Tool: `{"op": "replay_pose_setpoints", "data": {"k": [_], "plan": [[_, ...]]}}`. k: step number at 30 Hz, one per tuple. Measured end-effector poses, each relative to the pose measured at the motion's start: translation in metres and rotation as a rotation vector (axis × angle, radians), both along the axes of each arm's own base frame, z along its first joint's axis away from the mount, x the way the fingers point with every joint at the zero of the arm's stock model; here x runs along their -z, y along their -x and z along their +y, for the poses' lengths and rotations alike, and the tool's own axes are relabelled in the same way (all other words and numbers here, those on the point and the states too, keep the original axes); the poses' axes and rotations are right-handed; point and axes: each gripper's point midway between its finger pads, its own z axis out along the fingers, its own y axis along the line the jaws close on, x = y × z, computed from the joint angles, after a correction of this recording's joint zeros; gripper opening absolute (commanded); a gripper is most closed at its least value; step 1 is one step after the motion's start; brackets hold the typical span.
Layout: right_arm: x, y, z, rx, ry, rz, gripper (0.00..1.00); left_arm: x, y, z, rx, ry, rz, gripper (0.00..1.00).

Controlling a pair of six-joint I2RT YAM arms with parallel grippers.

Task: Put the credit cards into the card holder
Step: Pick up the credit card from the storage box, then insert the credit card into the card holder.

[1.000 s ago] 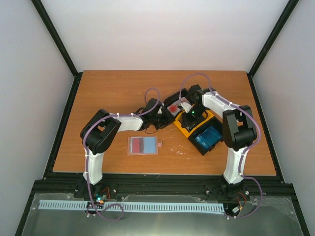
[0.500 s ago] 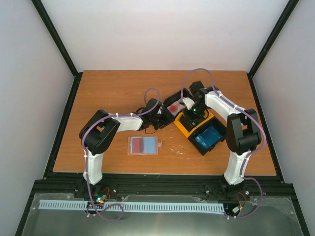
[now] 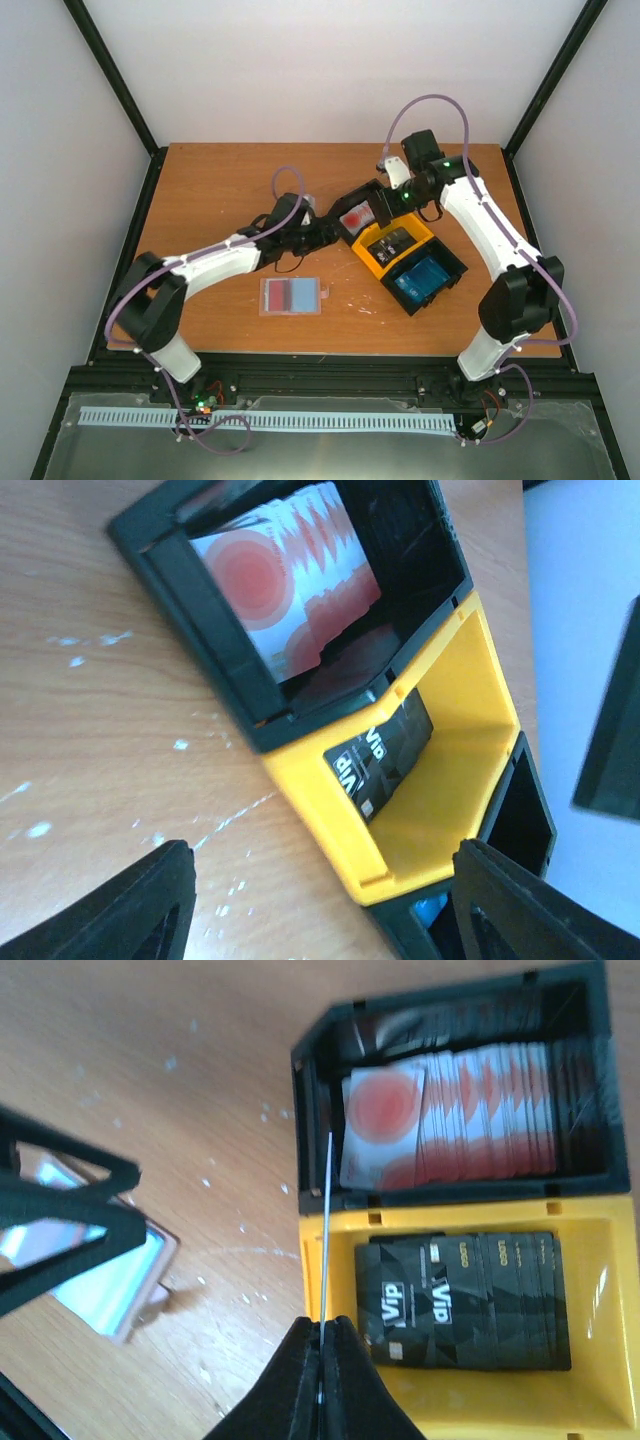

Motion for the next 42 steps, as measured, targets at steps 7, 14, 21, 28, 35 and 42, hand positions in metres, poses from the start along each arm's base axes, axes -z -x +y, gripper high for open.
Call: {"op": "replay_pose_setpoints", "data": {"k": [7,14,21,28,35,42], "plan": [[-0.058,0.011,0.025,0.131,-0.196,-0.081,0.03,-0.020,0.046,0.051,-0.011,-0.077,-0.055,0.76],[-0.046,0.070,0.060,0.210,-0.414,0.002,0.03,-0.017,0.088,0.099,-0.053,-0.110,-0.051,0.63],[0.012,0.109,0.082,0.290,-0.460,0.170,0.03,-0.006,0.110,0.139,-0.121,-0.119,-0.033,0.56],[0.032,0.121,0.101,0.343,-0.513,0.229,0.03,0.017,0.118,0.158,-0.146,-0.149,0.034,0.57],[0.074,0.139,0.144,0.328,-0.474,0.313,0.03,0.042,0.123,0.169,-0.133,-0.165,0.114,0.53],[0.099,0.136,0.164,0.339,-0.459,0.321,0.03,0.071,0.134,0.177,-0.099,-0.193,0.197,0.41]]}}
